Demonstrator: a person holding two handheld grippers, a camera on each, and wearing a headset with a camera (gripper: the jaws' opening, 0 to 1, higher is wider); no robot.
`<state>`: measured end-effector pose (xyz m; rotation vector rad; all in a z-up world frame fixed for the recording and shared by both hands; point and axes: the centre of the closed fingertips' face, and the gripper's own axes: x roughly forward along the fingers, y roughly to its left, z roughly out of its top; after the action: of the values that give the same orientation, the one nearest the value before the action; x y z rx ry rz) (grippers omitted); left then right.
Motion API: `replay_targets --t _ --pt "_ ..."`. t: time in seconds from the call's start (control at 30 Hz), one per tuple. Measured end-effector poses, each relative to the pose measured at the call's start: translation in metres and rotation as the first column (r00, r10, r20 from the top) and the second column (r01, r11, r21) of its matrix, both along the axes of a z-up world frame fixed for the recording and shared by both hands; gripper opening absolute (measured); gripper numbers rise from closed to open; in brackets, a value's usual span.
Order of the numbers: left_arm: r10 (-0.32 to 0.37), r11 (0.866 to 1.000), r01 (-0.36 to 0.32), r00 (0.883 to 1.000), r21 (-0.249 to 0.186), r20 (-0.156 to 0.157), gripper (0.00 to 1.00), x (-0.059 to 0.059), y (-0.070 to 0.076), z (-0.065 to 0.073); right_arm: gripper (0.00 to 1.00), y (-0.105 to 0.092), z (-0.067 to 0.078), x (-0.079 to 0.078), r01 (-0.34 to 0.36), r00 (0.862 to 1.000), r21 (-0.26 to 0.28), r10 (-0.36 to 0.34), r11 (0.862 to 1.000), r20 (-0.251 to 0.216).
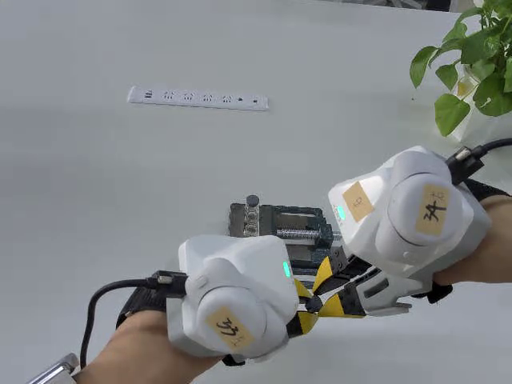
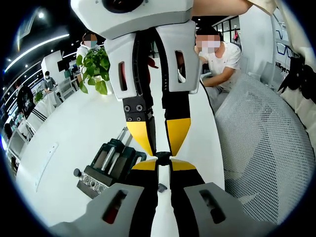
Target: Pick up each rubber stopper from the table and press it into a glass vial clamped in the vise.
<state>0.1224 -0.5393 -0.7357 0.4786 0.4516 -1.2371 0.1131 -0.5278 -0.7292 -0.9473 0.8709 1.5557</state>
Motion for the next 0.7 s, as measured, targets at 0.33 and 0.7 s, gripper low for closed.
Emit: replay_targets --t 0.33,0.7 --pt "0.085 0.984 -0.094 0.994 -0.150 -0.066 0.04 0.010 0.007 0.016 0.12 0.001 0.019 0.012 0.020 1.000 0.093 -0.022 0.996 0.020" --pt "0.134 0.958 -0.150 0.988 -0.245 -0.081 0.03 0.009 0.009 0.032 0.12 0.006 0.035 0.009 0.090 0.996 0.180 -0.087 0.980 -0.027"
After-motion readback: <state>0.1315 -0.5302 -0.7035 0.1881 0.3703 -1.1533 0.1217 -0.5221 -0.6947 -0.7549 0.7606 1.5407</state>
